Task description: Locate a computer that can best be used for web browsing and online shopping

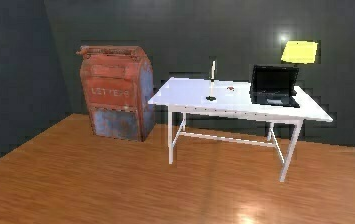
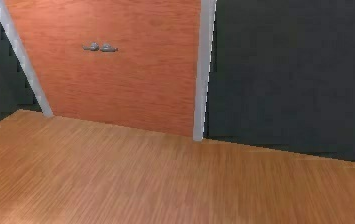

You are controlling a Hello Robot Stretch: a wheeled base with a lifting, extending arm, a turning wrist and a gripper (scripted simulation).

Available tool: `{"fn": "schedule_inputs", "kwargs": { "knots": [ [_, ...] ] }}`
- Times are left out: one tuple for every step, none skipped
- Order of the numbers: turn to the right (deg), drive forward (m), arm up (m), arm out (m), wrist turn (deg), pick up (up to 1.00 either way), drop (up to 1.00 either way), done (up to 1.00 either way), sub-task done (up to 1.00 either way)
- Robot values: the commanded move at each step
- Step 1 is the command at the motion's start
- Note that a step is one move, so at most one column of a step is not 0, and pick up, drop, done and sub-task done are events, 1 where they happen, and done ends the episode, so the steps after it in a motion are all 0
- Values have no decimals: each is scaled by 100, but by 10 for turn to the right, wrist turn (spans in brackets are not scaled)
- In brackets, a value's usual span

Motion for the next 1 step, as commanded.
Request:
{"fn": "schedule_inputs", "kwargs": {
  "knots": [
    [-30, 0, 0, 0, 0, 0, 0, 0, 0]
  ]
}}
